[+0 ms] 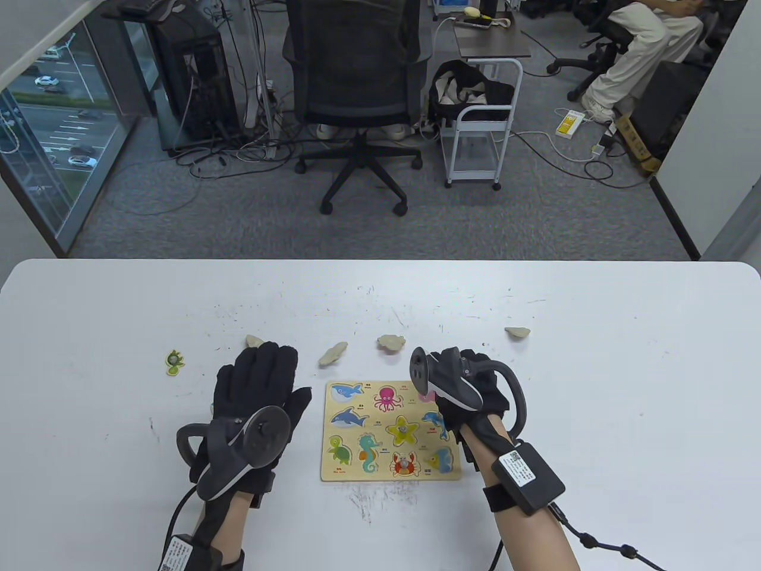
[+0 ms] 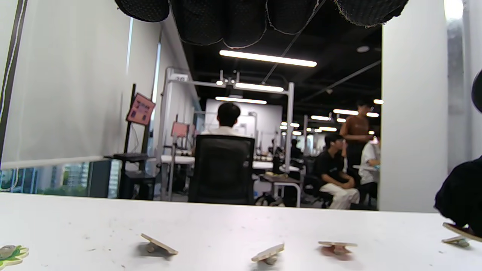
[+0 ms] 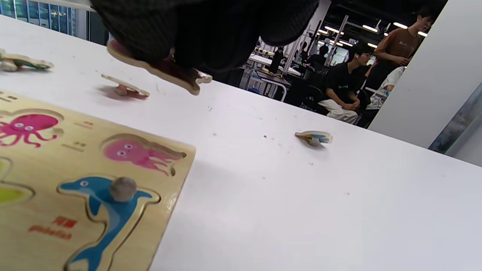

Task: Fit puzzle pieces into frame

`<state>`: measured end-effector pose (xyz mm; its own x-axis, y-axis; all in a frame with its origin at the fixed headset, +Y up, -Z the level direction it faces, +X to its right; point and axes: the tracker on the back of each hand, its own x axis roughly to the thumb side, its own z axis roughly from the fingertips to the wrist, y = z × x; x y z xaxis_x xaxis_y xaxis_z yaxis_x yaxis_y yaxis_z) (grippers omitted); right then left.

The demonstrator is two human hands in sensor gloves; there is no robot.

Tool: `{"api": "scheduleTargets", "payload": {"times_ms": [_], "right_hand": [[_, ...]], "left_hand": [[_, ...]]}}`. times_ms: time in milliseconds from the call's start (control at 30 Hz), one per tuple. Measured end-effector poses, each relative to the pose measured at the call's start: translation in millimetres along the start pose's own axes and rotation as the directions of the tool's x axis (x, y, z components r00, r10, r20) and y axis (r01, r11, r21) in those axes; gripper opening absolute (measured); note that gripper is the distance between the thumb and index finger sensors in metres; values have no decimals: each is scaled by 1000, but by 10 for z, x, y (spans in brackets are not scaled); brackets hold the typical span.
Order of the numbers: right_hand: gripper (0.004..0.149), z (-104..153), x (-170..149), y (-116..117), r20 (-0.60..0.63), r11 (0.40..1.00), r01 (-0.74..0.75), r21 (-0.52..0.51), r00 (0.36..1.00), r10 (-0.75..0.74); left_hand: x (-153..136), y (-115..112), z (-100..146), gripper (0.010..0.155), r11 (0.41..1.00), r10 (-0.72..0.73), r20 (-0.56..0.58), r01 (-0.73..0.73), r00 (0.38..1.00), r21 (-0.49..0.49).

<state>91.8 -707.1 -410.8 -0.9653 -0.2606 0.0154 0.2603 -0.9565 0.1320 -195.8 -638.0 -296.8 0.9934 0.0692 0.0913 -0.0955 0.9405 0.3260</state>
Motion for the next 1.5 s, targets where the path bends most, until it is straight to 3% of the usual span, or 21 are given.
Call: {"api": "scheduleTargets", "payload": {"times_ms": [433,1500], "right_hand": [[43,-152,252,332,27,995,-72,70,997,71],[43,-145,300,399,25,994,-71,84,997,70]], "left_hand": [[15,-10,-4,69,1000,-2,6,2,1000,-8],[68,-29,-15,71,999,-19,15,19,1000,-48]]}}
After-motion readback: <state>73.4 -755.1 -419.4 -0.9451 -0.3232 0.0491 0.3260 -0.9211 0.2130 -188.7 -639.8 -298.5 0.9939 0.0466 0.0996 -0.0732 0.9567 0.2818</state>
